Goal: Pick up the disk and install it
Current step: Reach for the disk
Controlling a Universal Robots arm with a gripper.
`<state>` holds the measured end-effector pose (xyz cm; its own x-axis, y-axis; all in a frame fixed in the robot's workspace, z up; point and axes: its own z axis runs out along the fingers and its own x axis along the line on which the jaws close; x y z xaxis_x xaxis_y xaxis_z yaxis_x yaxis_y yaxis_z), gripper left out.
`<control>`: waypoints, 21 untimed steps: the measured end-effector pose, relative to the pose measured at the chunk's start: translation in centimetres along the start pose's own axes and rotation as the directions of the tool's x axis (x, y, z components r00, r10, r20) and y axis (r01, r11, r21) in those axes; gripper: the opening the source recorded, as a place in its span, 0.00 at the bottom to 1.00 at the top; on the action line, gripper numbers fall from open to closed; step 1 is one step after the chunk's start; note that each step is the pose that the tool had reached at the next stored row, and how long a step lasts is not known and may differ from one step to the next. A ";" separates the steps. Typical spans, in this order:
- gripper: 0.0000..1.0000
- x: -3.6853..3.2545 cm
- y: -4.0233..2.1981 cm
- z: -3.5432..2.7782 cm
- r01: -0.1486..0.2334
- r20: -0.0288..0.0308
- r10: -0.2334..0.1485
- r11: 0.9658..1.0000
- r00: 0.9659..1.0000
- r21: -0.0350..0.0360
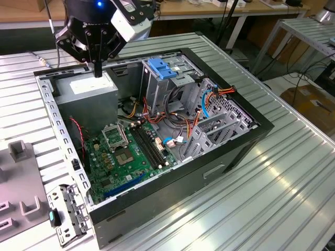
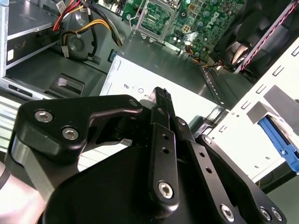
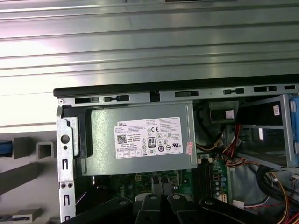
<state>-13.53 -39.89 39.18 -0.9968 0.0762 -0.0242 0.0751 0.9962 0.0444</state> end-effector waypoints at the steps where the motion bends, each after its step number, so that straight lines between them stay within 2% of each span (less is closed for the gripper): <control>1: 0.11 0.05 0.00 0.00 0.000 0.000 0.000 1.000 1.000 0.000; 21: 0.11 0.95 -0.08 0.09 0.000 -0.001 0.000 1.000 1.000 0.000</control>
<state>-14.48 -39.89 39.07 -0.9968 0.0762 -0.0231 0.0751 0.9962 0.0443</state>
